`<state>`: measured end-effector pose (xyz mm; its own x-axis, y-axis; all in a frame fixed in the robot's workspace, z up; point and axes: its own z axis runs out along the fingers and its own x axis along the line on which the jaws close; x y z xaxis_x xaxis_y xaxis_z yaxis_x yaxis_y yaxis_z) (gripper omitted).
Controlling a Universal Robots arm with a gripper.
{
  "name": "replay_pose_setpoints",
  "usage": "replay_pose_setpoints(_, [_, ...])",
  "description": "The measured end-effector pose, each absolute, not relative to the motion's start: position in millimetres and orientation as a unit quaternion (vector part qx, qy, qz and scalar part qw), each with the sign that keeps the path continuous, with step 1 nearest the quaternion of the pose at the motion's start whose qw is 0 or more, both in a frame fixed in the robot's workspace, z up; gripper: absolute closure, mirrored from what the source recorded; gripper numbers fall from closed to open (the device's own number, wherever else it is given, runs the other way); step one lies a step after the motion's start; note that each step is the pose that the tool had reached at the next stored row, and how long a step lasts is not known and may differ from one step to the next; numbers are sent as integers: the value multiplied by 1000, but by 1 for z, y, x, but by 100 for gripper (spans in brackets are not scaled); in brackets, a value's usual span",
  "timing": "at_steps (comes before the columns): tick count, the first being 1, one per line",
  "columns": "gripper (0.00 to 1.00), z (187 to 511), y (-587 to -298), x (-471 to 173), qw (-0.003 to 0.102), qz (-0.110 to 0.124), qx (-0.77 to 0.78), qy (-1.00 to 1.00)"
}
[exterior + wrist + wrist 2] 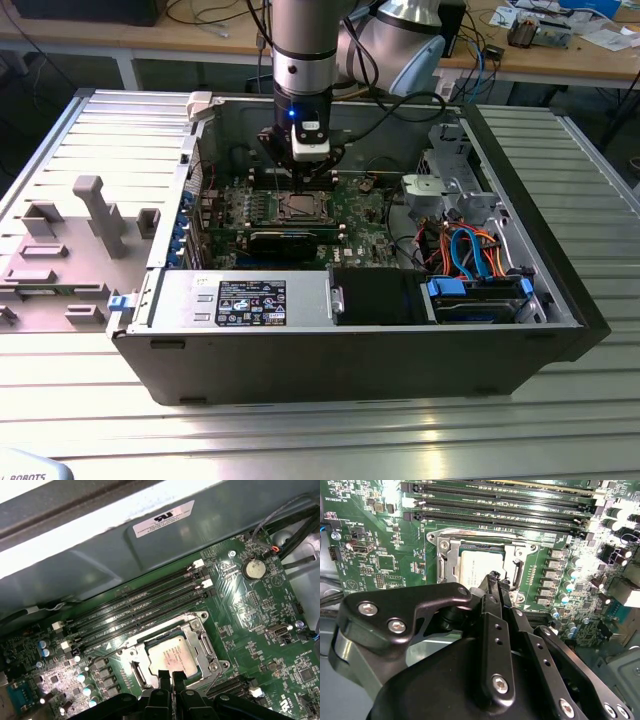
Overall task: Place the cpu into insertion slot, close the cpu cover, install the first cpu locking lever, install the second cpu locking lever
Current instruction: 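Install the first cpu locking lever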
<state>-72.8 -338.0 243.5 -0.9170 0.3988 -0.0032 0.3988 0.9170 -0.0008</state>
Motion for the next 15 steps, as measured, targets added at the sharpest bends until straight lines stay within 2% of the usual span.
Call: replay_pose_setpoints(15, [84,244,-338,-73,2,-1,192,981])
